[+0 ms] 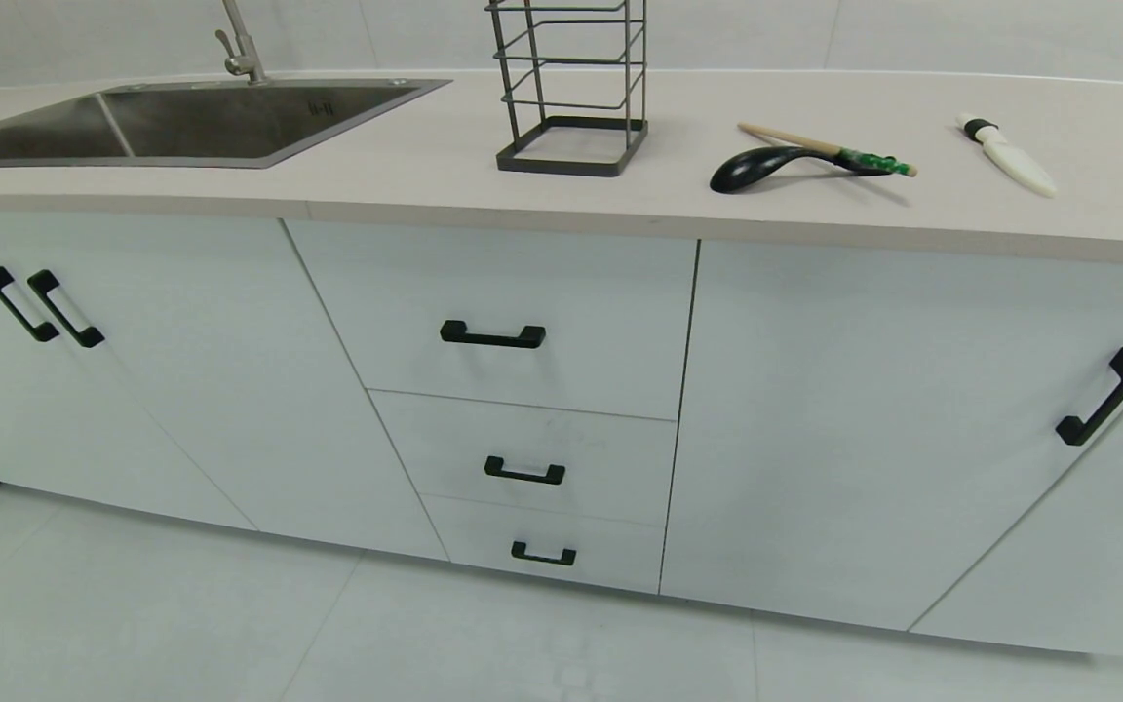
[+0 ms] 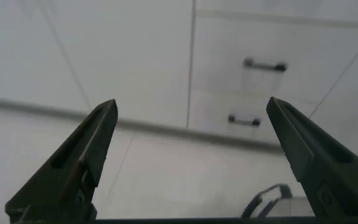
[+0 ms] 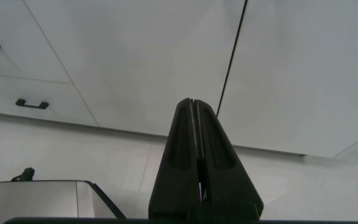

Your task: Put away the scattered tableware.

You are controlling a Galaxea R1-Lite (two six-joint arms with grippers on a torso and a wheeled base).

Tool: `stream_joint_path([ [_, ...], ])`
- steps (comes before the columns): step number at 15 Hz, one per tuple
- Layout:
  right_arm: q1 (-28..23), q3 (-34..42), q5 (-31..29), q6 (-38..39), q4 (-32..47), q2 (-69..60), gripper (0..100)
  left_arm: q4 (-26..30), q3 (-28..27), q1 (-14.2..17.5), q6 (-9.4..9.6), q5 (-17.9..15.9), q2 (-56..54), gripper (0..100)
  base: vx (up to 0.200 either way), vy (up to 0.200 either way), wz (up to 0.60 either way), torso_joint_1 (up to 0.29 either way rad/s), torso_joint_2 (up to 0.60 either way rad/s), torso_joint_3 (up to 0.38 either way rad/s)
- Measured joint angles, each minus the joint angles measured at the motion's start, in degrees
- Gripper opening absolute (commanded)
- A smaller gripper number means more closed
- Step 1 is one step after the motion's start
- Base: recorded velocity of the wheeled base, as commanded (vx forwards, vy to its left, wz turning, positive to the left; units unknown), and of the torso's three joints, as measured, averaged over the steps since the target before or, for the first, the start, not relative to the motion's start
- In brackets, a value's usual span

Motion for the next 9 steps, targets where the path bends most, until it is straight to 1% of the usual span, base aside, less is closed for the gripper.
stream_joint_path([
  [1,0.00,0.00,0.00,0.00,0.00,0.00,0,-0.94,-2.32,0.24,1.40,-2.79,0.34,100,0.000,0.000,0.00,0.000,0.00,0.000],
  [2,0.00,0.00,0.00,0.00,0.00,0.00,0,-1.58,-4.99,0.72,3.71,-5.39,1.66,100,0.000,0.000,0.00,0.000,0.00,0.000],
  [3,0.00,0.00,0.00,0.00,0.00,0.00,0,-1.89,-7.03,1.05,6.69,-7.39,3.72,100,0.000,0.000,0.00,0.000,0.00,0.000],
  [4,0.00,0.00,0.02,0.00,0.00,0.00,0,-2.30,-9.09,1.29,11.56,-9.83,6.56,100,0.000,0.000,0.00,0.000,0.00,0.000],
  [6,0.00,0.00,0.00,0.00,0.00,0.00,0,-2.74,-12.04,1.38,20.57,-14.01,11.93,100,0.000,0.000,0.00,0.000,0.00,0.000],
  [7,0.00,0.00,0.02,0.00,0.00,0.00,0,-2.94,-13.59,1.29,26.92,-16.73,15.25,100,0.000,0.000,0.00,0.000,0.00,0.000],
  [8,0.00,0.00,-0.02,0.00,0.00,0.00,0,-3.05,-15.10,1.16,31.68,-19.26,18.62,100,0.000,0.000,0.00,0.000,0.00,0.000],
  [9,0.00,0.00,0.00,0.00,0.00,0.00,0,-3.05,-16.24,1.07,35.21,-21.05,21.78,100,0.000,0.000,0.00,0.000,0.00,0.000],
])
